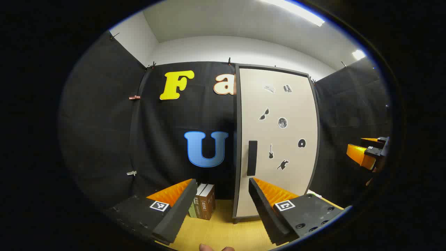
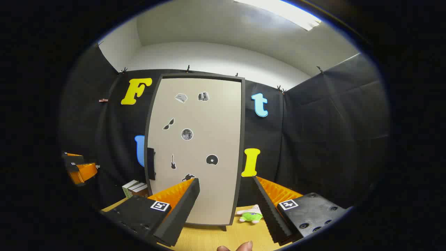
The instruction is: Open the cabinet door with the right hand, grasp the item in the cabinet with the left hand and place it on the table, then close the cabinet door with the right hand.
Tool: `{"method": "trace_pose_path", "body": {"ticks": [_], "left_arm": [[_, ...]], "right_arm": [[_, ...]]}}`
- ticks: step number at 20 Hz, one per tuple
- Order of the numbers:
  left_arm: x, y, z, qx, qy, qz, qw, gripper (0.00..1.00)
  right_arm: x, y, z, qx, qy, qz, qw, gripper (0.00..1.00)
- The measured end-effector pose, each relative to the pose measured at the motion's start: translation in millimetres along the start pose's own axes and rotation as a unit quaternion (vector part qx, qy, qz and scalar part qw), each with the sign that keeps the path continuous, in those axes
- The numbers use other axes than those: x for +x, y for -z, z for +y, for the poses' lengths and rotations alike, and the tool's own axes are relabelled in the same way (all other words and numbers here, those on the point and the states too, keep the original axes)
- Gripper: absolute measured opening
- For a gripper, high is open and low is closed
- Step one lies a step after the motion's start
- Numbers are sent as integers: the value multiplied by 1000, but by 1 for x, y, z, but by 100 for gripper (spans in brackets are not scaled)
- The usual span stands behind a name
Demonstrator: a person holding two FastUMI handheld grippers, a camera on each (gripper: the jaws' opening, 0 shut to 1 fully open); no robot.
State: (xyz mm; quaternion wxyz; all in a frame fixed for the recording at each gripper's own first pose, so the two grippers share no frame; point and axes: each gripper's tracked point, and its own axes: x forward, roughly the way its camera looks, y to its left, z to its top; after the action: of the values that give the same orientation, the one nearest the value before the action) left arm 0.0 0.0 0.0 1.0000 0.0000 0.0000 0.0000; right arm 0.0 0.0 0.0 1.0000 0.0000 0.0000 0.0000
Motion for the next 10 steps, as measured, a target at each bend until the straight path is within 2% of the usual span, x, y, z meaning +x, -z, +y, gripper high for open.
{"method": "trace_pose_path", "body": {"ticks": [10], "left_arm": [[-4, 0, 0, 2, 3, -3, 1000, 94]], "right_arm": [[-5, -4, 6, -5, 0, -2, 1000, 97]]}}
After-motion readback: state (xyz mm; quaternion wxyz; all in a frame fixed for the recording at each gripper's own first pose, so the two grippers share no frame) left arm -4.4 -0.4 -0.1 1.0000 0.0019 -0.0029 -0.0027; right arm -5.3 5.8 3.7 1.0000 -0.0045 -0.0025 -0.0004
